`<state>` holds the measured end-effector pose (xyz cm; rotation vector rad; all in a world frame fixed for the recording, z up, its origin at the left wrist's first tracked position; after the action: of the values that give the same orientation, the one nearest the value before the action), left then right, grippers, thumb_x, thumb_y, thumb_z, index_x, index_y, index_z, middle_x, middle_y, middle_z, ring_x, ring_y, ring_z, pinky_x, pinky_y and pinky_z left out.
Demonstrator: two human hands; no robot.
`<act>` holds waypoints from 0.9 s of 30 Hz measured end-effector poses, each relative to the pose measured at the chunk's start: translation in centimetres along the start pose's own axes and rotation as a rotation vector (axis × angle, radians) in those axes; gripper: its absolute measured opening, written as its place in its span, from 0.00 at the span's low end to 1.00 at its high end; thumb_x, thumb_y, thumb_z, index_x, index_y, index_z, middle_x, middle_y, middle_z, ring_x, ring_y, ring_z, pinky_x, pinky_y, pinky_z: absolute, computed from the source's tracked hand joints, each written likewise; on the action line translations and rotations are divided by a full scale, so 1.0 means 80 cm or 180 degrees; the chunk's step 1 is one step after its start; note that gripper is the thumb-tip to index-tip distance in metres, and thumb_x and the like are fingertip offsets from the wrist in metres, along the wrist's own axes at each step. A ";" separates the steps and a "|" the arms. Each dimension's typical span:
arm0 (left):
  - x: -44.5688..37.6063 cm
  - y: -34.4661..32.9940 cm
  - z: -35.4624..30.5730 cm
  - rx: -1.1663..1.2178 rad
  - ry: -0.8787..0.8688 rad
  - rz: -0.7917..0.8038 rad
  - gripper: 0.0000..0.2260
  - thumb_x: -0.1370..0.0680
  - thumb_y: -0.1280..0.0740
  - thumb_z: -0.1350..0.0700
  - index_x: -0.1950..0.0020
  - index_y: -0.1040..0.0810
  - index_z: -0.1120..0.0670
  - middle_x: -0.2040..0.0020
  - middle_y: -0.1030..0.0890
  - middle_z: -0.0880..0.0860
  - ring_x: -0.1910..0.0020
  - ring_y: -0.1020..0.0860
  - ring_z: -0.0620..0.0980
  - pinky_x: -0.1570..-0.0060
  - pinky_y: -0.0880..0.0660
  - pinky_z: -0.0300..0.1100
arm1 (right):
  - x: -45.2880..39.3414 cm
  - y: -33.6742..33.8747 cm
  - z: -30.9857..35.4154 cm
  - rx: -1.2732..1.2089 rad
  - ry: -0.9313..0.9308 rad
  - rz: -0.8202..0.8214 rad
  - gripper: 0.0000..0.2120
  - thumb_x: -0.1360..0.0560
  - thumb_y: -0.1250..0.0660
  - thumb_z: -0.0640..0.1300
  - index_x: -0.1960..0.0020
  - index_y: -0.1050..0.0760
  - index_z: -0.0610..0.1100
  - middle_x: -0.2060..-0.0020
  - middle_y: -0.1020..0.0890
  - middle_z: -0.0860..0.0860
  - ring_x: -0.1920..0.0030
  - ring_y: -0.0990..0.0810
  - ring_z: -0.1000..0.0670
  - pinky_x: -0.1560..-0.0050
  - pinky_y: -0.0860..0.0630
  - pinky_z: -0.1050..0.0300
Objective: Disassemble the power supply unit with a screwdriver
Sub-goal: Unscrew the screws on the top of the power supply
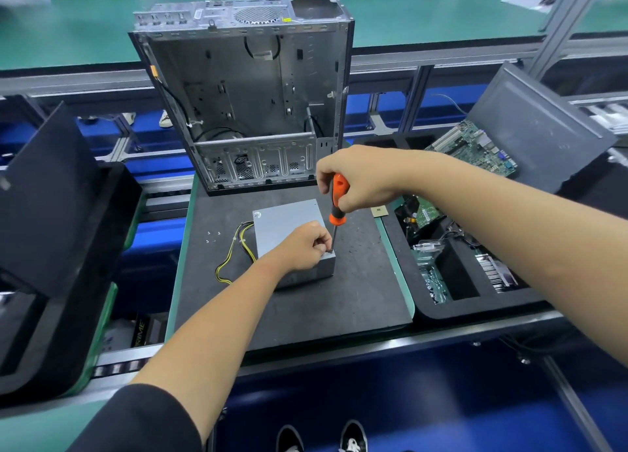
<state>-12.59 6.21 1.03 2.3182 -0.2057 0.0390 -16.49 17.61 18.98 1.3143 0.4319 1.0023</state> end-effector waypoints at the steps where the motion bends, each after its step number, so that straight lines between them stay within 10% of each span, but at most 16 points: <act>1: 0.000 0.000 0.000 -0.0004 0.0003 -0.0005 0.07 0.26 0.39 0.71 0.57 0.24 0.61 0.54 0.26 0.55 0.57 0.29 0.51 0.57 0.32 0.39 | -0.002 -0.003 0.000 0.0104 -0.0048 -0.0028 0.11 0.27 0.30 0.47 0.48 0.27 0.46 0.61 0.27 0.58 0.61 0.27 0.56 0.65 0.33 0.58; 6: 0.002 -0.001 -0.001 0.0008 0.0003 -0.0011 0.07 0.26 0.39 0.71 0.56 0.23 0.63 0.54 0.27 0.54 0.58 0.29 0.50 0.57 0.33 0.37 | -0.010 -0.005 -0.001 0.0200 -0.0354 0.0017 0.18 0.18 0.46 0.53 0.56 0.30 0.41 0.67 0.19 0.44 0.71 0.18 0.44 0.68 0.30 0.56; 14: -0.002 0.019 -0.008 0.0029 0.0263 0.0197 0.11 0.29 0.36 0.69 0.60 0.20 0.54 0.63 0.21 0.49 0.69 0.26 0.38 0.66 0.32 0.28 | 0.002 -0.001 0.001 0.0045 -0.0040 0.0131 0.14 0.30 0.29 0.40 0.48 0.29 0.48 0.59 0.27 0.58 0.61 0.29 0.57 0.66 0.33 0.58; 21: 0.008 0.017 0.000 0.0540 0.0489 -0.0022 0.10 0.29 0.33 0.70 0.54 0.15 0.60 0.67 0.20 0.49 0.76 0.27 0.32 0.72 0.34 0.25 | -0.008 -0.005 -0.002 0.0913 -0.0251 -0.0057 0.13 0.18 0.47 0.49 0.54 0.32 0.42 0.61 0.20 0.43 0.61 0.22 0.43 0.63 0.28 0.51; 27: 0.010 0.014 0.000 0.0666 0.0442 -0.0037 0.07 0.29 0.31 0.69 0.54 0.15 0.62 0.67 0.19 0.49 0.75 0.26 0.32 0.70 0.33 0.25 | -0.004 -0.003 0.001 0.0156 0.0115 -0.0172 0.06 0.24 0.35 0.41 0.48 0.30 0.45 0.62 0.23 0.57 0.63 0.28 0.59 0.64 0.34 0.61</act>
<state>-11.95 5.37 1.95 2.5131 -0.1224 0.2247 -16.54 17.31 18.71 1.3231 0.5197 0.9768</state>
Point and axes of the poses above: each hand's wrist, its own x-axis away from the middle knuckle, its own y-axis out of the back of the hand, z = x × y, the point moved 3 cm from there along -x, towards the middle knuckle
